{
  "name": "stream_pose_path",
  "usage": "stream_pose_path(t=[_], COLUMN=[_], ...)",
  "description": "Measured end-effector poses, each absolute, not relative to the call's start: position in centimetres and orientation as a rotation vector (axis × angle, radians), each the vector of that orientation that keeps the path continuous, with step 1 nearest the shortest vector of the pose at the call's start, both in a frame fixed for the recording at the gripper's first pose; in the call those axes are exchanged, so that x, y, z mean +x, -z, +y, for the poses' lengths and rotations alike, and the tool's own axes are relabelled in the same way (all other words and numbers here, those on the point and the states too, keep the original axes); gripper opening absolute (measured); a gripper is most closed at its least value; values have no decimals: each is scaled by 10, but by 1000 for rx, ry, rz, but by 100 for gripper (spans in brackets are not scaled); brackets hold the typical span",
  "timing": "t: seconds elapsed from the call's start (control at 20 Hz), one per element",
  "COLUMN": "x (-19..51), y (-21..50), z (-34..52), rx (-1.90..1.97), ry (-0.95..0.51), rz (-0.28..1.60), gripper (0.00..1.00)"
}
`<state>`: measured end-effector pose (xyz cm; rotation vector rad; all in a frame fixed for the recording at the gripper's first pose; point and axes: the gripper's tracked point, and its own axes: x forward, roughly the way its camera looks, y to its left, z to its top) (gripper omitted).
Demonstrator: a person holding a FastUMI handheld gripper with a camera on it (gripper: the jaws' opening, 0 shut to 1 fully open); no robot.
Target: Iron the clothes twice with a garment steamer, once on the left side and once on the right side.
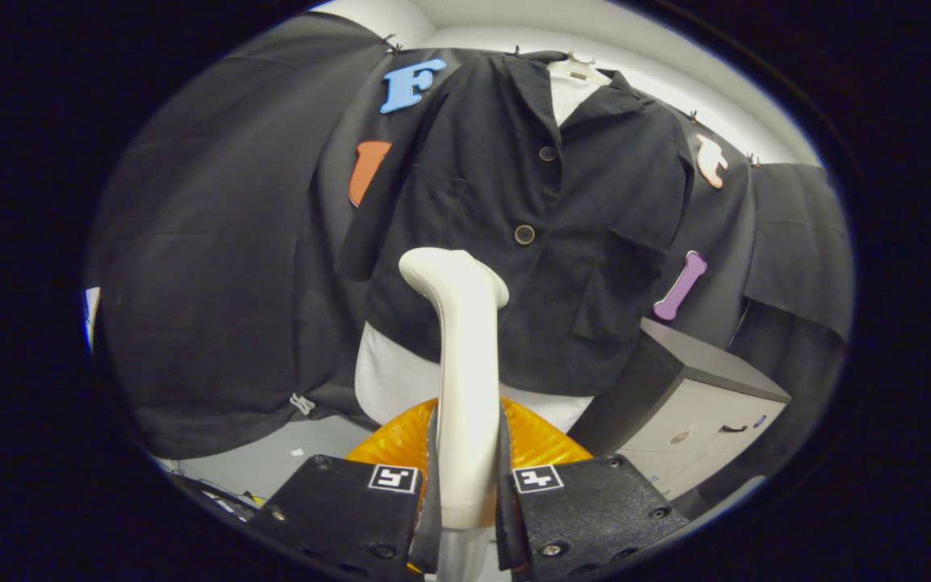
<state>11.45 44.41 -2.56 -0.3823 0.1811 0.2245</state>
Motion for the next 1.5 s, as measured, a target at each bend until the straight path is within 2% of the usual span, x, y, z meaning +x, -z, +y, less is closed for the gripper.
stream_pose_path(t=[0.45, 0.7, 0.95, 1.5], x=[93, 78, 66, 26], y=[53, 19, -26, -31], z=[429, 399, 341, 197], rx=[-415, -384, -395, -314], ry=[-234, -214, -158, 8], rz=[237, 191, 140, 243], gripper=[30, 30, 30, 30])
